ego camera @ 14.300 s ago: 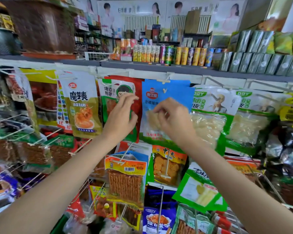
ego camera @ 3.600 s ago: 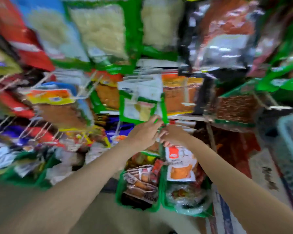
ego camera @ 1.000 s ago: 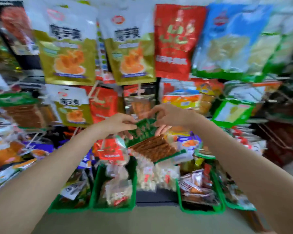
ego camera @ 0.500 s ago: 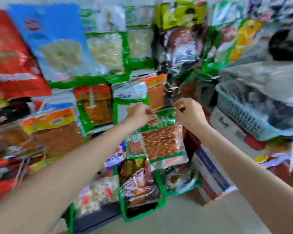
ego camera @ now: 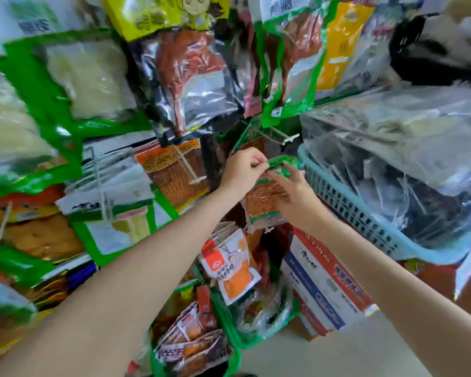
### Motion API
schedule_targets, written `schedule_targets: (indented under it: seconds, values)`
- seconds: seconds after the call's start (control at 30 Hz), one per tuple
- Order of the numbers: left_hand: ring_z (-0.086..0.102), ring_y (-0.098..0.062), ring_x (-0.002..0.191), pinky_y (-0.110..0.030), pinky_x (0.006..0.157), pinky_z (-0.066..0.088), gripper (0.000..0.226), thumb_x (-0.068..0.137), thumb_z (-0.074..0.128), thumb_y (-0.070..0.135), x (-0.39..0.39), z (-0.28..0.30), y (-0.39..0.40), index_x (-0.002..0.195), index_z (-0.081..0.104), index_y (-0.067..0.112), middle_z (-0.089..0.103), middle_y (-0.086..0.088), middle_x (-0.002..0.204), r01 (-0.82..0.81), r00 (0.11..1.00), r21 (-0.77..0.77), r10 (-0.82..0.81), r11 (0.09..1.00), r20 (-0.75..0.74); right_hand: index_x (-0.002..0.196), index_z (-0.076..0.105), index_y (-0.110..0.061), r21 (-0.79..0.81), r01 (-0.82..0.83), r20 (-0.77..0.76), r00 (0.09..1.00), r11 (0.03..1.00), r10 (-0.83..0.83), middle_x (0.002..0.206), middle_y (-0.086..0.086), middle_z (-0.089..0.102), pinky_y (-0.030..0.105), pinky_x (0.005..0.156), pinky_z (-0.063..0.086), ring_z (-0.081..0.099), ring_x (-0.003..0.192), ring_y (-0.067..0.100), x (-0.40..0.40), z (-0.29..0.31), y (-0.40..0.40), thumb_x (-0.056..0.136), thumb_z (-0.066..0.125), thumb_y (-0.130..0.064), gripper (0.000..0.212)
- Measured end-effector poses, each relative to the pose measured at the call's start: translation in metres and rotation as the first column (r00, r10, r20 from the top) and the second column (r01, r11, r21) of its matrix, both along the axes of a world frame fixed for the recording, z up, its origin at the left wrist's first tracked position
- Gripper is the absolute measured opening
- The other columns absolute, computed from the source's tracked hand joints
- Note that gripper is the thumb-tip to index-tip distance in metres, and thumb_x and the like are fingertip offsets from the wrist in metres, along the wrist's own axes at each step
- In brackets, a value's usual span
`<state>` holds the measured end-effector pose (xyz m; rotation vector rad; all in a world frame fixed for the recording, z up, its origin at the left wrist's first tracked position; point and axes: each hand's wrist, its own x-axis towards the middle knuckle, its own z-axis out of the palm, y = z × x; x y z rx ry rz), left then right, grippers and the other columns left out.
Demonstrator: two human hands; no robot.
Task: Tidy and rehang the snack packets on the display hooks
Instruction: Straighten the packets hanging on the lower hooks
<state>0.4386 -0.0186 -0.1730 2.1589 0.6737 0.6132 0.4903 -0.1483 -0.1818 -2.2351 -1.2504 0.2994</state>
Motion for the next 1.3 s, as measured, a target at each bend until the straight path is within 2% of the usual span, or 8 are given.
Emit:
schedule_targets:
  seconds: [0.23,0.37,0.57,0.67,0.8,0.97,1.13,1.3]
  values:
    - [0.065,-0.025,0.091,-0.031,0.08,0.053,0.008,0.082,0.064,0.007,0.062,0.006,0.022,0.088,0.065,0.002,0.069,-0.014,0.094,-0.06,0.998,-0.067,0.063,0.996,0.031,0.142,0.035,-0.022,0.061,0.039,0.052,0.998,0.997,-0.042,0.142,0.02,0.021,0.045,0.1,0.041,0.052,0.105,0.043,0.049,-0.007,0.02,0.081,0.045,0.002,0.067]
    - [0.06,-0.013,0.085,-0.005,0.067,0.041,0.015,0.082,0.064,0.007,0.071,0.005,0.023,0.094,0.065,-0.002,0.069,-0.013,0.096,-0.058,0.998,-0.043,0.058,0.997,-0.002,0.141,0.037,-0.018,0.097,0.102,0.017,0.994,0.99,-0.104,0.139,0.018,0.021,0.043,0.104,0.036,0.038,0.121,0.041,0.053,-0.011,0.029,0.083,0.044,0.001,0.061]
    - [0.064,-0.015,0.089,-0.031,0.086,0.05,0.015,0.081,0.066,0.011,0.068,0.005,0.024,0.095,0.066,0.004,0.07,-0.008,0.096,-0.055,0.998,0.009,0.055,0.998,0.016,0.126,0.051,-0.016,0.291,0.202,-0.121,0.977,0.935,-0.173,0.135,0.012,0.025,0.034,0.099,0.036,0.032,0.125,0.032,0.046,-0.017,0.034,0.08,0.044,0.005,0.051]
    - [0.066,-0.014,0.084,-0.026,0.079,0.051,0.009,0.079,0.068,0.012,0.068,0.006,0.023,0.088,0.065,0.009,0.069,0.001,0.087,-0.047,0.999,0.03,0.047,0.998,0.002,0.119,0.052,-0.008,0.341,0.23,-0.147,0.971,0.912,-0.19,0.135,0.012,0.026,0.033,0.101,0.035,0.032,0.124,0.031,0.044,-0.019,0.036,0.08,0.045,0.005,0.042]
    - [0.068,-0.015,0.063,-0.025,0.067,0.053,0.009,0.077,0.072,0.014,0.068,0.004,0.017,0.079,0.063,0.011,0.066,0.006,0.07,-0.071,0.996,-0.002,0.071,0.997,0.05,0.123,0.048,-0.002,0.377,0.236,-0.151,0.97,0.896,-0.192,0.14,0.014,0.026,0.018,0.095,0.024,0.029,0.13,0.031,0.045,-0.02,0.035,0.079,0.043,0.008,0.044]
    - [0.066,-0.013,0.075,-0.031,0.075,0.055,0.014,0.076,0.073,0.014,0.074,-0.008,0.01,0.086,0.07,0.004,0.07,-0.002,0.081,-0.159,0.972,-0.046,0.165,0.986,0.165,0.134,0.041,-0.002,0.334,0.16,-0.055,0.987,0.929,-0.15,0.153,0.009,0.015,0.037,0.108,0.029,0.021,0.134,0.028,0.048,-0.023,0.031,0.08,0.04,0.007,0.054]
    - [0.059,-0.008,0.086,-0.007,0.071,0.042,0.02,0.082,0.066,0.013,0.075,-0.005,0.001,0.099,0.071,0.004,0.071,-0.007,0.097,-0.152,0.982,0.031,0.147,0.988,0.122,0.14,0.033,-0.005,0.278,0.108,0.004,0.994,0.955,-0.114,0.156,0.004,0.009,0.033,0.11,0.023,0.02,0.129,0.022,0.051,-0.022,0.027,0.083,0.039,0.004,0.058]
    - [0.064,-0.013,0.072,-0.02,0.069,0.048,0.017,0.083,0.065,0.015,0.071,0.004,0.011,0.096,0.072,0.008,0.071,-0.007,0.089,-0.091,0.995,-0.086,0.094,0.992,0.033,0.136,0.038,-0.002,0.33,0.089,-0.044,0.996,0.94,-0.079,0.155,0.006,0.008,0.037,0.113,0.03,0.014,0.143,0.021,0.055,-0.025,0.027,0.085,0.04,0.006,0.052]
